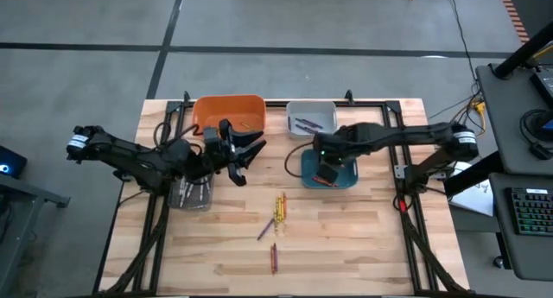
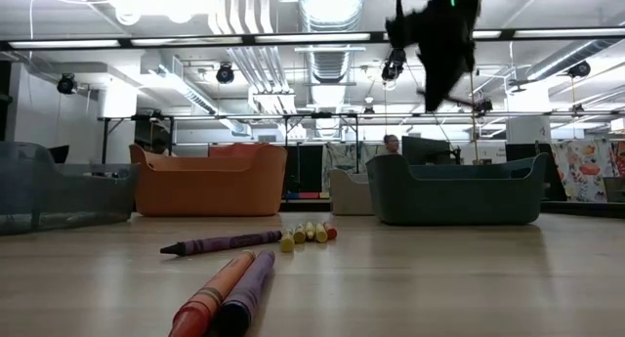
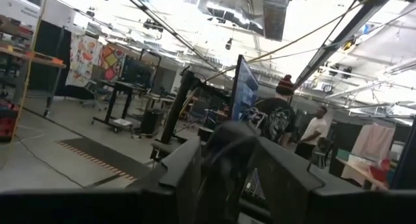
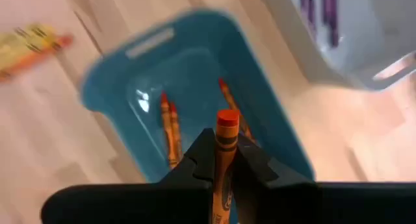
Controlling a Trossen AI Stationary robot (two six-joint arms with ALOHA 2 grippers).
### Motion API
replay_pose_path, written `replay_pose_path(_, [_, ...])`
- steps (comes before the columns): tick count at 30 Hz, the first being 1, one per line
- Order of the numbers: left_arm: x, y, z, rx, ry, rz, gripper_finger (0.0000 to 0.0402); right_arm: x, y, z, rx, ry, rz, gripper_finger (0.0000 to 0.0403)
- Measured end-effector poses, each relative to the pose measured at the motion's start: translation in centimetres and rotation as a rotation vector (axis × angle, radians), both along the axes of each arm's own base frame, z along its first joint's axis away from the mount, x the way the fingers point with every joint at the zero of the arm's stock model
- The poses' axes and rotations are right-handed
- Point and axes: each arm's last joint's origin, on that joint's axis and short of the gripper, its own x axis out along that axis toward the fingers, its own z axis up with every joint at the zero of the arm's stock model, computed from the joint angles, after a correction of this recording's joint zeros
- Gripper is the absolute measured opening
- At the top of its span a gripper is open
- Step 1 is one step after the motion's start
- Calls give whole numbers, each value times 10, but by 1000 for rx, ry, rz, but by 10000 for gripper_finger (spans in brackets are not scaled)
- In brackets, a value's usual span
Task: Sort crayons
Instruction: Put the orange crayon into the blue bin, then put the violet crayon into the gray bin
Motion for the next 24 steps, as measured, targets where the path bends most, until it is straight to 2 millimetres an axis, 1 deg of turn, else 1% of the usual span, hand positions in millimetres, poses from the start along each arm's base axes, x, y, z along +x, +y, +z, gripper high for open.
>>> replay_pose_path(3, [0, 0, -1, 2, 12, 3, 130, 0, 0, -31, 6, 42, -3, 13])
replay_pose_path(5, [1, 0, -2, 3, 18, 3, 130, 0, 0, -45, 9, 48, -14, 13])
replay_pose_path(7, [1, 0, -3, 4, 31, 3, 130, 0, 0, -52, 15, 42, -44, 15])
replay_pose_path(10, [1, -1, -7, -19, 77, -9, 130, 1, 0, -57, 30, 6, -72, 32])
replay_pose_path(14, [2, -1, -18, -78, 176, -28, 130, 5, 0, -53, 58, -69, -77, 71])
replay_pose_path(17, [2, -1, -30, -136, 276, -35, 130, 6, 0, -49, 69, -83, -106, 94])
replay_pose_path(20, [1, -2, -46, -204, 404, -34, 130, 11, 0, -39, 84, -122, -119, 109])
replay_pose_path(24, [-1, -6, -74, -306, 619, -55, 130, 18, 0, -20, 105, -195, -160, 121])
